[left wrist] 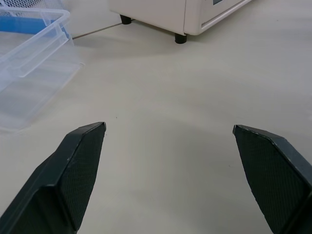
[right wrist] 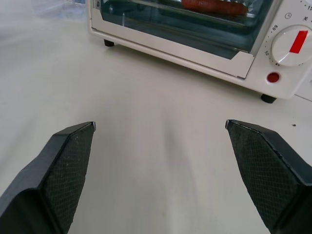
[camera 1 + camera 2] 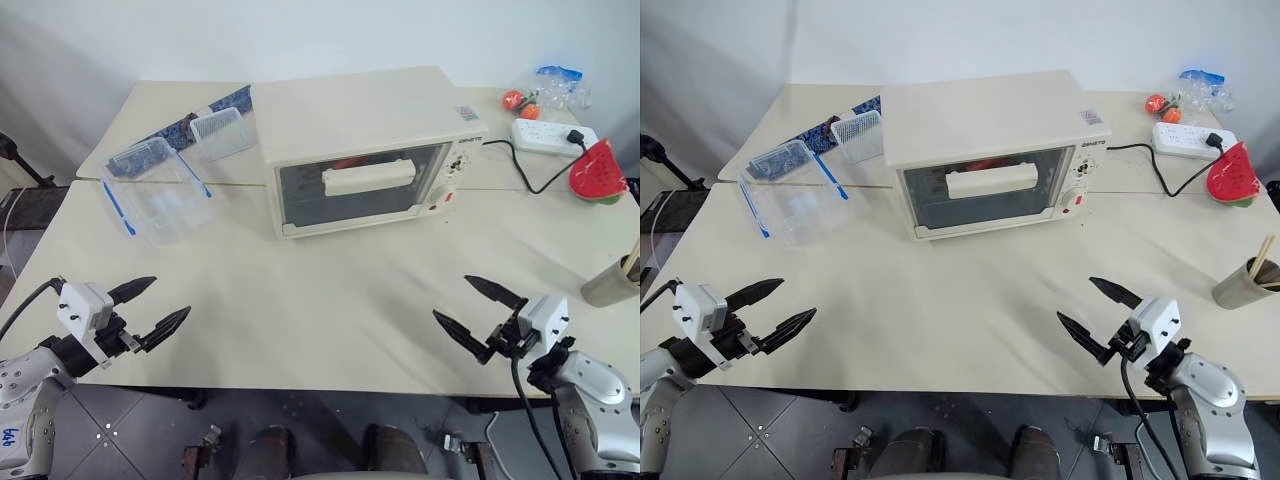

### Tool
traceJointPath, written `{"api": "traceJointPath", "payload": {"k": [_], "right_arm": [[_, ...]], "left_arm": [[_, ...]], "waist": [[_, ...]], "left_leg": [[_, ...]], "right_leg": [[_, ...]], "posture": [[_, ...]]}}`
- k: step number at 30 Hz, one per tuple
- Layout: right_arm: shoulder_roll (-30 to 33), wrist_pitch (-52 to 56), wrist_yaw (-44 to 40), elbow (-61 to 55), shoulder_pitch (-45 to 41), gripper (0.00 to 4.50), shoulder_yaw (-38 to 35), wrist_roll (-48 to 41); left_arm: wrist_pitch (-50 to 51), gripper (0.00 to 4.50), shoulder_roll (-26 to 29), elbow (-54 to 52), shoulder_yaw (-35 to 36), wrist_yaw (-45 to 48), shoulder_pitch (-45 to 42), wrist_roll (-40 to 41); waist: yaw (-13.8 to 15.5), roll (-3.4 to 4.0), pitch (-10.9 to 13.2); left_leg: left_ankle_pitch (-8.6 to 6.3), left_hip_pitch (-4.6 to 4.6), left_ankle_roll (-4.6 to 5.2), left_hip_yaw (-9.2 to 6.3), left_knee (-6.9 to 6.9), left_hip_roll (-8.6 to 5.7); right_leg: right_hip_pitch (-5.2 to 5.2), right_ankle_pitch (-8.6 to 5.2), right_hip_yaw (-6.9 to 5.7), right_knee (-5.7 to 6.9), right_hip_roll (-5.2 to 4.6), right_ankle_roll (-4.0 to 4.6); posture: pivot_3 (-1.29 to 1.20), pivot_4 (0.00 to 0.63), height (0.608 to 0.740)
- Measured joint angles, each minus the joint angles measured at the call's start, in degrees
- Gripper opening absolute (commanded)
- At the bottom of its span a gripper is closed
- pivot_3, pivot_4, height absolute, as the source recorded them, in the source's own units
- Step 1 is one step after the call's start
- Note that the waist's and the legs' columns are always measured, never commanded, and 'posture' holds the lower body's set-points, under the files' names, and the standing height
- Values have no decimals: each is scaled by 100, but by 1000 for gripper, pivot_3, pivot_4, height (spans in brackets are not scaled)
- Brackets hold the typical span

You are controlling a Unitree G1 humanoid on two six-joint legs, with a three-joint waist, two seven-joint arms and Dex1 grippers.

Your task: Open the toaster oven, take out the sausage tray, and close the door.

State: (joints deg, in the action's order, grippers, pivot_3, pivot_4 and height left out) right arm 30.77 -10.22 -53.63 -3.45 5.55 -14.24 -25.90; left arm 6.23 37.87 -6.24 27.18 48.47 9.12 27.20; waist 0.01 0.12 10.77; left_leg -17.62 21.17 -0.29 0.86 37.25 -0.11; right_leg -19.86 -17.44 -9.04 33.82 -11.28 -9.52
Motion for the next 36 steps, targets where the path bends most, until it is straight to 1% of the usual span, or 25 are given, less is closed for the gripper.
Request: {"api": "traceJointPath", "payload": {"k": [4, 9, 14, 15, 18, 20, 23, 26, 33, 36], "right_arm": [[-13, -23, -78, 225, -220, 4500, 27, 1], [-252, -92, -79, 634, -994, 4500, 169, -2], [-393, 180, -41, 838, -1659, 4500, 261, -139], [-402, 289, -41, 875, -1818, 4500, 278, -171], [-442, 747, -47, 1141, -2789, 4500, 457, -249], [-442, 881, -135, 1248, -3205, 4500, 571, -241], [-453, 1034, -83, 1794, -3705, 4500, 604, -176], [-468, 1043, -137, 2174, -4033, 4500, 665, -102], [-493, 1022, -436, 2320, -4240, 4500, 697, -137], [-504, 1022, -611, 2226, -4169, 4500, 698, -210]], "left_arm": [[233, 4443, 3, -215, -5, 13, 97, 175], [572, 4443, -198, -663, -7, 16, 127, 734], [948, 4443, -308, -876, 123, -183, -31, 1316], [1062, 4443, -338, -917, 129, -258, -132, 1458], [1599, 4443, -419, -1073, 69, -542, -680, 2113], [1847, 4443, -417, -1222, -41, -620, -918, 2377], [1985, 4443, -419, -1251, -236, -712, -1097, 2418], [2062, 4443, -420, -1250, -379, -715, -1184, 2415], [2062, 4443, -408, -1244, -454, -602, -1220, 2391], [2063, 4443, -405, -1218, -472, -540, -1224, 2390]], "waist": [[-4, 0, 0], [-14, 7, 5], [1, 7, 5], [4, 9, 6], [-16, 15, 9], [-20, 15, 9], [-17, 14, 9], [-20, 14, 9], [-24, 14, 9], [-23, 14, 9]], "left_leg": [[0, 0, 0, 1, 1, 1], [0, 0, 0, 5, 1, 4], [0, 3, 0, 3, 7, 2], [0, 4, 0, 3, 10, 2], [2, 2, -1, 4, 22, 5], [1, -2, -2, 2, 17, 7], [0, 9, -3, 4, 9, 5], [0, 17, -3, 7, 1, 4], [0, 17, -3, 16, -2, 5], [0, 17, -3, 18, -2, 5]], "right_leg": [[-1, 0, 2, 0, 0, 0], [-6, 0, 6, 3, 2, 1], [-4, 1, 6, 3, 1, 1], [-4, 1, 6, 3, 1, 1], [-3, 4, 11, 11, 5, 6], [-4, 4, 9, 14, 7, 7], [-15, 4, 8, 11, 7, 6], [-27, 4, 8, 9, 7, 6], [-32, 4, 10, 8, 8, 6], [-33, 4, 12, 7, 8, 6]], "posture": [[0, 150, 740], [0, 150, 740], [0, 150, 740], [0, 150, 740], [0, 150, 740], [0, 150, 740], [0, 150, 740], [0, 150, 740], [0, 150, 740], [0, 150, 740]]}}
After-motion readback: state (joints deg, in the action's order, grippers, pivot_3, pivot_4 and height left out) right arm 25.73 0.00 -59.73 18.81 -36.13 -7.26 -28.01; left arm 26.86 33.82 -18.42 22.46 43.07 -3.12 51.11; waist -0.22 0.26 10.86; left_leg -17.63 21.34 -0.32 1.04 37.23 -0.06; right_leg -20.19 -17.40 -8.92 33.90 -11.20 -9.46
